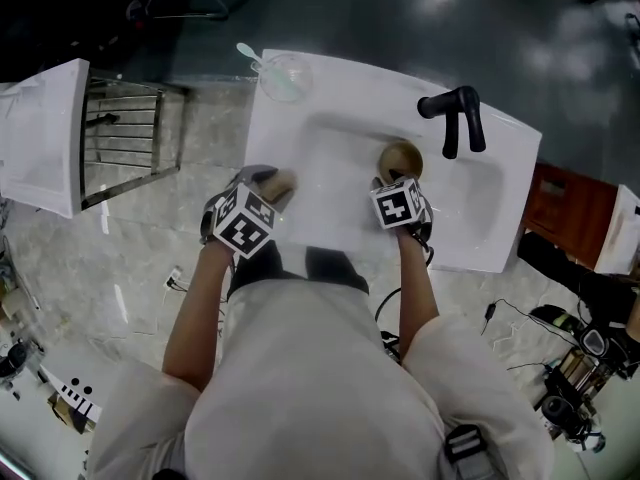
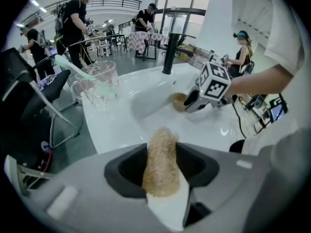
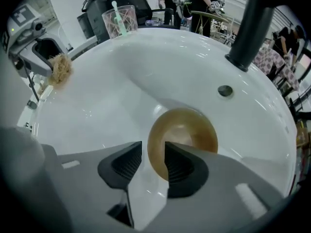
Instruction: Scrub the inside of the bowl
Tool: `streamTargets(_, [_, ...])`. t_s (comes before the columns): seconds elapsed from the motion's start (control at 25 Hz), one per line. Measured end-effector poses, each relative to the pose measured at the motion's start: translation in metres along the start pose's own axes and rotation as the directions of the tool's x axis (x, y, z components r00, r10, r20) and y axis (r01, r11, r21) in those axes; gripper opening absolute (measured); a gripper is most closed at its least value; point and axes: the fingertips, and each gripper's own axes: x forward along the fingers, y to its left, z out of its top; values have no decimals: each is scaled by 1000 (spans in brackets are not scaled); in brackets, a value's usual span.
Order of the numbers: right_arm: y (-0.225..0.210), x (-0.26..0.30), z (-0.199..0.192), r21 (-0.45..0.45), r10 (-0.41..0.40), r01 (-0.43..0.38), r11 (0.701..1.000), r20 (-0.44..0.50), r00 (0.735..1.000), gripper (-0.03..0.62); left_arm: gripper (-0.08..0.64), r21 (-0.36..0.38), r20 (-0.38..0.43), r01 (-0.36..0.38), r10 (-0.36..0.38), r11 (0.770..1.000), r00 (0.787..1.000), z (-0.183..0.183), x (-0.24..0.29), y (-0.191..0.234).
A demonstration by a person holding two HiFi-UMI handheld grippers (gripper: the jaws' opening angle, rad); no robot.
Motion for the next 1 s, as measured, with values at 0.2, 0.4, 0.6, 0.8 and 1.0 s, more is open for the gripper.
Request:
streamTargets(0.2, [0,10,2,-91,-39,37,995,-29,999,95,184,-15,13,8,-8,1000,1000,-1,1,2])
streamTargets(0.4, [5,2,9,-99,-56,55,994,-7,998,29,173,-50,27,38,-36,998,999,-1,-4,1])
streamTargets(0.6, [4,-15,15,-85,-87,89,992,23,996,18,128,-59,22,80,-79,995,997,0,-9,-2])
streamTargets(0.8, [11,-52,24,7,-110,110,994,111,988,18,104,1,34,74,-74,997,997,8,-22,-3])
streamTargets(1.0, [24,-113,43,200,-101,42,979,294,950,18,100,64,143,49,-57,997,988,42,-47,0])
